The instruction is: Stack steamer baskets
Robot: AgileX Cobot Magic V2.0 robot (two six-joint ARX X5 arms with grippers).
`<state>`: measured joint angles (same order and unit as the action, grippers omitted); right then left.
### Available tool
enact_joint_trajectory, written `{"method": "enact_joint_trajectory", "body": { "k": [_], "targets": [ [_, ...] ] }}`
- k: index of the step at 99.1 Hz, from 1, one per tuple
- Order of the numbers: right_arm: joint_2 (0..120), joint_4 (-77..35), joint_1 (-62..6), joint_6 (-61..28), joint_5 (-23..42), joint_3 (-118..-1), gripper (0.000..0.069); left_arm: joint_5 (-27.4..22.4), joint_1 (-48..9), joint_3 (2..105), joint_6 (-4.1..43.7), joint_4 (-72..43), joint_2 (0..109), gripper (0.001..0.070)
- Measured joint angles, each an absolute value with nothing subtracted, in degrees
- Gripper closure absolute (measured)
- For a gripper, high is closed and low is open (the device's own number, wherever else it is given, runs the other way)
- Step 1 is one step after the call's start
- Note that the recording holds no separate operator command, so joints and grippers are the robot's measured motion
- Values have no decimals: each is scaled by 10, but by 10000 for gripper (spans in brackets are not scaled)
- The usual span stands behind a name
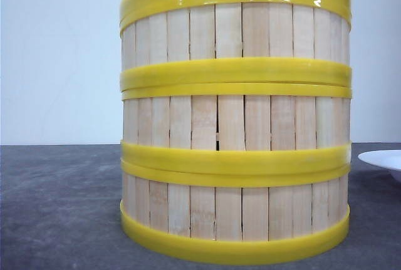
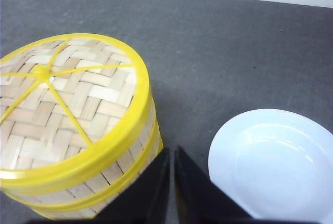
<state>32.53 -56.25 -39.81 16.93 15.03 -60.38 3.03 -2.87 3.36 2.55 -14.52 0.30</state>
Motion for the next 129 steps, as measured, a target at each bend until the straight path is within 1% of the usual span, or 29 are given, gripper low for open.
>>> {"method": "enact_joint_trajectory", "body": {
  "k": [30, 43, 50, 60, 76, 82, 90, 99, 108, 117, 129],
  "targets": [
    [325, -562, -398, 168, 152, -604, 679, 30, -29, 34, 25, -145, 3, 686],
    [325, -526, -391, 150, 205, -604, 679, 30, -29, 34, 25, -145, 3, 686],
    [325, -488, -367, 126, 222, -604, 679, 30, -29, 34, 25, -145, 3, 686],
    [325, -438, -317, 74, 222, -604, 679, 30, -29, 34, 25, -145, 3, 686],
    [325, -416, -222, 10, 221, -604, 679, 30, -29, 34, 25, -145, 3, 686],
    [325, -416, -186, -6, 203, -604, 679, 30, -29, 34, 25, -145, 3, 686],
    [324, -402, -141, -26, 156, -599, 679, 30, -29, 34, 25, -145, 3, 686],
    [310, -360, -98, -45, 102, -569, 679, 30, -29, 34, 25, -145, 3, 686],
    [284, -301, -65, -55, 63, -515, 679, 30, -29, 34, 25, -145, 3, 686],
    [249, -240, -44, -58, 43, -448, 679, 30, -29, 34, 25, -145, 3, 686],
    [196, -204, -25, -55, 41, -352, 679, 30, -29, 34, 25, -145, 3, 686]
  ]
}}
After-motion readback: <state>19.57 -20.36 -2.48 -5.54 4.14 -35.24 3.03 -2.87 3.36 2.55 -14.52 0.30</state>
